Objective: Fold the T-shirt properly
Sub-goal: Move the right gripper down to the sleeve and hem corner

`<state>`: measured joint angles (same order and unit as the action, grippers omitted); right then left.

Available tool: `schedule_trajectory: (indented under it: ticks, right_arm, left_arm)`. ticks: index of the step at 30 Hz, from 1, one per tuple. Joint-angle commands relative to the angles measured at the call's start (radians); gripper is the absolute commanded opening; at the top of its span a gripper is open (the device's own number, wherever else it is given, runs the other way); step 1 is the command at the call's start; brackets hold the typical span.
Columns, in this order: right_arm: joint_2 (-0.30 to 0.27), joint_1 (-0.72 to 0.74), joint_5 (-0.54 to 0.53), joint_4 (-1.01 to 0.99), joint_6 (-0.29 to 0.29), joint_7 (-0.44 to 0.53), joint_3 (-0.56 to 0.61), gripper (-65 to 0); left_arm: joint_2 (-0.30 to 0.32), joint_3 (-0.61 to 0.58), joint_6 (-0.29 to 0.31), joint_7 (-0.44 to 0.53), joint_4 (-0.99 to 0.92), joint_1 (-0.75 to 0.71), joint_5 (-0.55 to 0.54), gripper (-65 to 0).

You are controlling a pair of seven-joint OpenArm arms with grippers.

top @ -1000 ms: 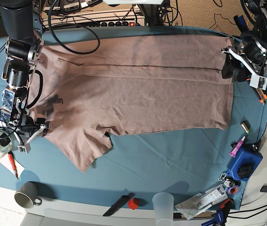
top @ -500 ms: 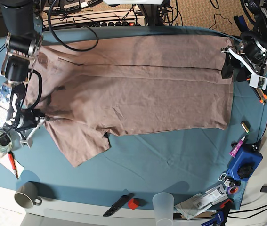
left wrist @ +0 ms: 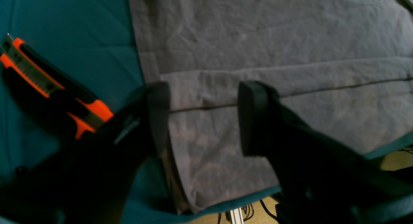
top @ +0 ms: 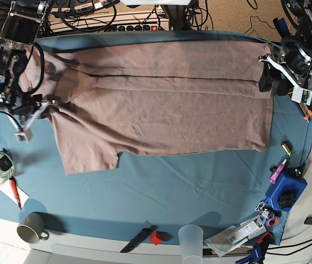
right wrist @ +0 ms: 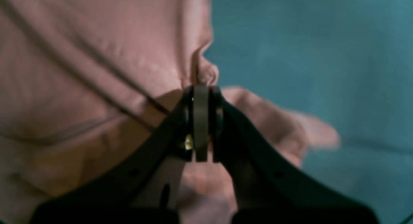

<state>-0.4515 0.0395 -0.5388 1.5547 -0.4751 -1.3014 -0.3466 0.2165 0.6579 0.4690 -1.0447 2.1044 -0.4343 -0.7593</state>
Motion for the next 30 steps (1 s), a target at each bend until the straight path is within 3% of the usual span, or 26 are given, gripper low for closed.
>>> schedule_trajectory:
  ticks: [1, 3, 6, 8, 12, 16, 18, 30]
  right_arm:
    - [-0.026, 0.024, 0.001, 0.021, -0.011, 0.021, -0.021, -65.0]
    - [-0.026, 0.025, 0.0, 0.021, -0.041, 0.021, -0.043, -64.5]
    - [-0.026, 0.024, 0.0, 0.021, -0.068, 0.02, -0.047, -49.3]
    - [-0.026, 0.024, 0.0, 0.021, -0.066, 0.02, -0.047, -44.1]
    - [-0.028, 0.035, -0.015, 0.023, -0.055, 0.061, -0.048, -43.9]
    - [-0.023, 0.081, 0.124, 0.011, -0.05, 0.323, -0.045, -43.9]
    - [-0.023, 0.138, 0.179, -0.037, -0.023, 0.341, -0.028, -43.9]
    - [-0.011, 0.555, 0.245, -0.729, -0.021, 0.487, 0.25, -43.9]
  left_arm:
    - [0.011, 0.006, 0.004, 0.025, 0.014, 0.002, -0.011, -31.1]
    - [0.011, 0.006, 0.004, 0.025, 0.014, 0.003, -0.011, -31.1]
    - [0.011, 0.006, 0.004, 0.024, 0.014, 0.002, -0.011, -31.1]
    - [0.011, 0.006, 0.004, 0.024, 0.014, 0.002, -0.011, -31.1]
    - [0.011, 0.006, 0.004, 0.024, 0.014, 0.002, -0.011, -31.1]
    - [0.011, 0.006, 0.004, 0.025, 0.014, 0.003, -0.011, -31.1]
    - [0.011, 0.006, 0.004, 0.024, 0.014, 0.002, -0.011, -31.1]
    - [0.011, 0.006, 0.004, 0.026, 0.014, 0.003, -0.011, -31.1]
